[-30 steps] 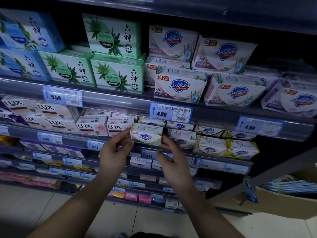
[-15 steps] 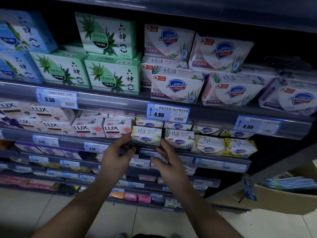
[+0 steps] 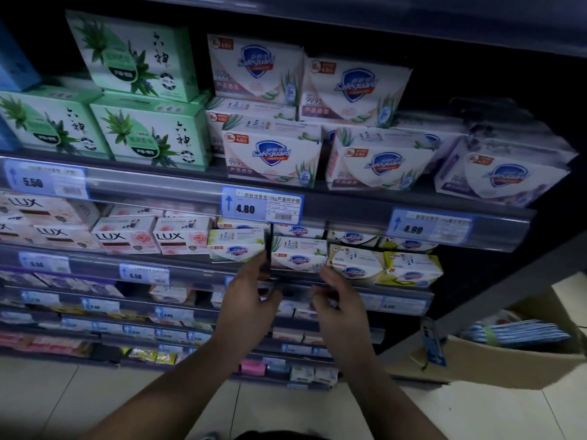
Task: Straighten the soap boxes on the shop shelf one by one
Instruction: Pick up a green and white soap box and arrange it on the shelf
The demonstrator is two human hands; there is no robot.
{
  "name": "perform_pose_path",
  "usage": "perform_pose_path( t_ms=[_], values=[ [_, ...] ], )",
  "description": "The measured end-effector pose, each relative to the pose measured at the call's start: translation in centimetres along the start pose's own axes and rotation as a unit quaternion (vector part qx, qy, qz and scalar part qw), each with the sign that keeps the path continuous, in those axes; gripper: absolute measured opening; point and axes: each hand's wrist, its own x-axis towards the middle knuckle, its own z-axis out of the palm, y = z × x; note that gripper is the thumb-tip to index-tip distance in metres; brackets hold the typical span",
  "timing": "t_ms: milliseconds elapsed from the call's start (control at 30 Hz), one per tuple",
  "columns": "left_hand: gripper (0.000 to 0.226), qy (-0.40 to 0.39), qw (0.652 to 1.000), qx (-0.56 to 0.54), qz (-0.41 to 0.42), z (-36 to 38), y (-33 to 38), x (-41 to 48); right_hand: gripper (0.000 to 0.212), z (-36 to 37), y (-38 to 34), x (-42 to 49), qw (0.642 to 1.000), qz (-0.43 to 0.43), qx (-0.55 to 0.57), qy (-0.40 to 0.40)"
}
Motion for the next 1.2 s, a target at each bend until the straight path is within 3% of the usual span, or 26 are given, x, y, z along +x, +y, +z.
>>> perform_pose_path(
  t_ms=[333, 433, 667, 833, 1033, 1200],
  values=[
    [0.060, 0.011, 1.000, -0.003, -0.025, 1.5, 0.3, 1.1, 0.062, -1.6, -0.1, 2.0, 0.999, 0.004, -0.006, -0.050],
    [0.051, 0.050, 0.998, -0.019, -0.012, 1.7, 0.4, 1.1, 0.067, -1.4, -0.4, 2.2, 0.996, -0.002, -0.018, -0.092],
    [0.038, 0.135, 0.990, -0.016, -0.035, 1.5, 0.4, 2.6, 0.064, -1.6, -0.6, 2.3, 0.995, -0.008, 0.006, -0.095],
    [0.024, 0.143, 0.984, -0.105, -0.019, 0.4, 0.5, 2.4, 0.058, -1.9, -0.5, 2.4, 0.997, -0.034, 0.008, -0.075],
    [0.014, 0.096, 0.969, -0.227, -0.029, -0.9, 1.0, 1.7, 0.043, -2.1, -0.9, 1.9, 0.993, -0.081, 0.074, -0.043],
    [0.024, 0.064, 0.932, -0.352, -0.052, -1.3, 2.0, 1.4, 0.028, -2.8, -2.0, 1.9, 0.987, -0.091, 0.133, -0.013]
  ],
)
